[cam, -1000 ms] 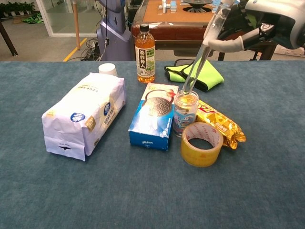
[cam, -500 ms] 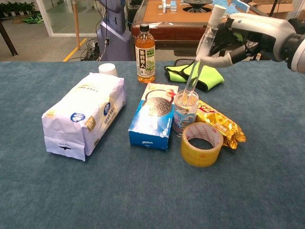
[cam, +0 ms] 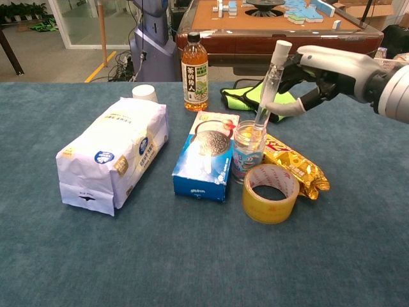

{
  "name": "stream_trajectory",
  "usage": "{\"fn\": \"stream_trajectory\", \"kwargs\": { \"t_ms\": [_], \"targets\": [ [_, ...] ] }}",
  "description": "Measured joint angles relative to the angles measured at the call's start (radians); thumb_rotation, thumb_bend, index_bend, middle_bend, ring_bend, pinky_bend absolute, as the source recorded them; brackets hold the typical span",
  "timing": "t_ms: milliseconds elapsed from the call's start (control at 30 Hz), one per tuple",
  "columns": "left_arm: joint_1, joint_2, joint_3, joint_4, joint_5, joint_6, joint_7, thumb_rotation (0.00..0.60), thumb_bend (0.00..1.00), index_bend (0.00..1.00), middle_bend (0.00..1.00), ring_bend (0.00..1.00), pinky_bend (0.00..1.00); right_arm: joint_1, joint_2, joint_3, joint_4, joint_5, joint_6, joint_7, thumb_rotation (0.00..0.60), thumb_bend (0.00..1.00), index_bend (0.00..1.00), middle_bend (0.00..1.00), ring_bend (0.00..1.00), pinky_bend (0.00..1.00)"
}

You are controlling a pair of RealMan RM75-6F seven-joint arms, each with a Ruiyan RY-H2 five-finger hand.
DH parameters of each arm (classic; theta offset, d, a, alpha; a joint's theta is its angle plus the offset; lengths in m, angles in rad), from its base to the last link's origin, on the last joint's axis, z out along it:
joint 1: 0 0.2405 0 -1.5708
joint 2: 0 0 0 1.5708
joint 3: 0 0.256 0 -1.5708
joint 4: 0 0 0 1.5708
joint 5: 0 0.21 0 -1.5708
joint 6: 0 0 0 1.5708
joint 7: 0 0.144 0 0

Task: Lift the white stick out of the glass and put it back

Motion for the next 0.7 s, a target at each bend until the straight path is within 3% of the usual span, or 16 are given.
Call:
{"fn": "stream_trajectory", "kwargs": {
  "t_ms": [467, 600, 700],
  "targets": [
    [-0.004, -0.004, -0.001, -0.008, 0.002, -0.005, 0.011, 0.600, 0.24, 0.25, 0.25, 0.30, 0.08, -0.024, 0.032, -0.027, -0.031, -0.018, 0.016, -0.022, 0.600, 0.34, 0.27, 0.21, 0.13, 0.19],
    [-0.007, -0.004, -0.003, -0.011, 0.005, -0.005, 0.016, 0.600, 0.24, 0.25, 0.25, 0.30, 0.08, -0.038, 0.046, -0.032, -0.045, -0.032, 0.038, -0.014, 0.600, 0.30, 0.16, 0.11, 0.10, 0.19],
    [-0.009, -0.001, -0.006, -0.014, 0.004, -0.005, 0.018, 0.600, 0.24, 0.25, 0.25, 0.30, 0.08, -0.058, 0.061, -0.036, -0.058, -0.050, 0.077, -0.009, 0.600, 0.30, 0.15, 0.10, 0.10, 0.19]
  ]
}}
